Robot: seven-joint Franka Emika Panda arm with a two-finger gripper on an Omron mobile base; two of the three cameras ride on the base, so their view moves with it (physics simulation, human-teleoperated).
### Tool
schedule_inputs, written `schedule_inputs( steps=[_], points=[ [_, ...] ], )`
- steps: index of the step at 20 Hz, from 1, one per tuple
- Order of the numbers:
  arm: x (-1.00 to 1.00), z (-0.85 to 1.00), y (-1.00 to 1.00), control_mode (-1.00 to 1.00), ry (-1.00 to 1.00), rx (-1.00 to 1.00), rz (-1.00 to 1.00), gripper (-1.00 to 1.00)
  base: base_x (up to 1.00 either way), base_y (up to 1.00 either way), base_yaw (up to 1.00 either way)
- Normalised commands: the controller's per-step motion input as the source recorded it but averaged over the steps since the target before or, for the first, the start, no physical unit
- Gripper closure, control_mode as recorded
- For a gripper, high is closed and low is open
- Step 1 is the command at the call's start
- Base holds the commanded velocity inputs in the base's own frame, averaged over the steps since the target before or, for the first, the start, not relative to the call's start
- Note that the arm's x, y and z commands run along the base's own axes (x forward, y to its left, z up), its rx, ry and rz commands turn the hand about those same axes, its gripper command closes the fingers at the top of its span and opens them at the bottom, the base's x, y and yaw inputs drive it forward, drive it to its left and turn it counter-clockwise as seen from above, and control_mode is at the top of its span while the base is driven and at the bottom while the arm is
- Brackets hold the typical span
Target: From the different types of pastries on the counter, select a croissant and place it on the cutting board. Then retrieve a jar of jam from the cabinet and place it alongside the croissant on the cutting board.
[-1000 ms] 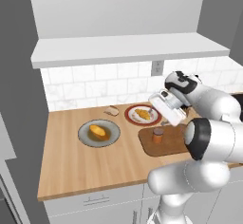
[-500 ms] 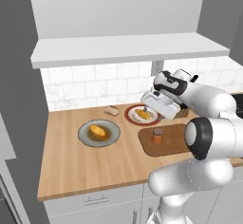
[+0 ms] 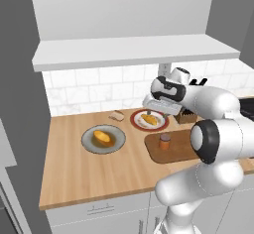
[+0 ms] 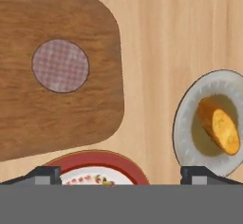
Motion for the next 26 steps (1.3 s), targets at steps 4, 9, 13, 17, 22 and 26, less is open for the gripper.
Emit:
schedule_inputs(
  steps=[4,9,13,17,22,26],
  points=[
    [0.22,0.00,0.02,-1.00,-0.02,-0.08,0.16,-1.00,0.00,0.00,0.00],
    [0.39,-0.17,0.00,-1.00,0.00,-0.06,0.15,-1.00,0.00,0.00,0.00],
    [0.46,-0.26,0.00,-1.00,-0.03,-0.11,0.20,-1.00,0.00,0.00,0.00],
    [0.31,-0.25,0.00,-1.00,-0.05,-0.12,0.27,-1.00,0.00,0.00,0.00],
    [0.17,-0.21,-0.06,-1.00,-0.02,-0.09,0.26,-1.00,0.00,0.00,0.00],
    [0.18,-0.16,-0.16,-1.00,0.00,-0.05,0.22,-1.00,0.00,0.00,0.00]
  ],
)
